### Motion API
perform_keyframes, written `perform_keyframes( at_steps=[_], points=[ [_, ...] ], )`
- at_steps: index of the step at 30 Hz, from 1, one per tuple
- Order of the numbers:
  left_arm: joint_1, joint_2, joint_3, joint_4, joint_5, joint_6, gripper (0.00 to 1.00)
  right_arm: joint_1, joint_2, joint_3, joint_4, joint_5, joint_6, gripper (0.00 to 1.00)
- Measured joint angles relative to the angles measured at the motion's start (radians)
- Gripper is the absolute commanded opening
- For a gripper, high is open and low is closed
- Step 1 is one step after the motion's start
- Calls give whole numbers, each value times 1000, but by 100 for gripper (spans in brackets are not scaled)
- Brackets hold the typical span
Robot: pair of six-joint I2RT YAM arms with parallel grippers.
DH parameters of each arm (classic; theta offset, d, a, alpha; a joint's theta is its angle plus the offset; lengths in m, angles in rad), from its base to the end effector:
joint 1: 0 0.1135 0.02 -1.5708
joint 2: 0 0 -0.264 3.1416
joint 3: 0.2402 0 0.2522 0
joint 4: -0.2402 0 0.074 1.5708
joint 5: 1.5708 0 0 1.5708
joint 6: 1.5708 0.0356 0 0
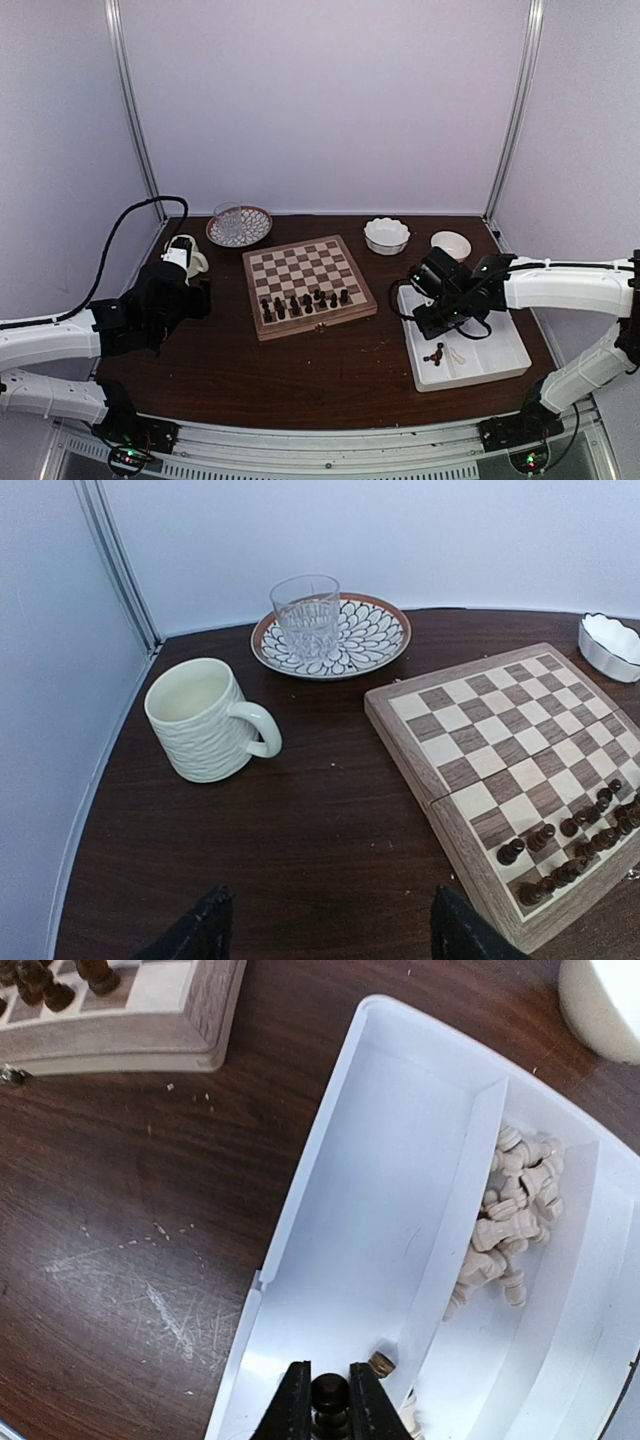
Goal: Set up the chess pieces on the board
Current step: Place the pawn at a8.
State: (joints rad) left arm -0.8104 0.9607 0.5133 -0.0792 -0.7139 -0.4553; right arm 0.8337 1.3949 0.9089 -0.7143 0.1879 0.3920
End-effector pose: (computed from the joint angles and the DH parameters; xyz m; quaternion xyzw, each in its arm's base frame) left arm 0.1566 -0.1309 0.2273 -0.0281 0.8301 -0.0321 0.5559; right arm 0.1783 0.1865 0.2105 -0.1975 0.9586 0.0301 0.2030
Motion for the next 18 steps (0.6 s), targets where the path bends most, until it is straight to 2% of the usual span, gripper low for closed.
perform_keyframes(
  at_steps=[7,12,18],
  points=[
    [0,0,0,7,78,5,68,0,-135,-13,116,-8,-19,14],
    [0,0,0,50,164,26,68,0,-211,-36,305,-82,-31,15],
    [0,0,0,79,224,40,68,0,-212,-60,539,-120,-73,16]
  ],
)
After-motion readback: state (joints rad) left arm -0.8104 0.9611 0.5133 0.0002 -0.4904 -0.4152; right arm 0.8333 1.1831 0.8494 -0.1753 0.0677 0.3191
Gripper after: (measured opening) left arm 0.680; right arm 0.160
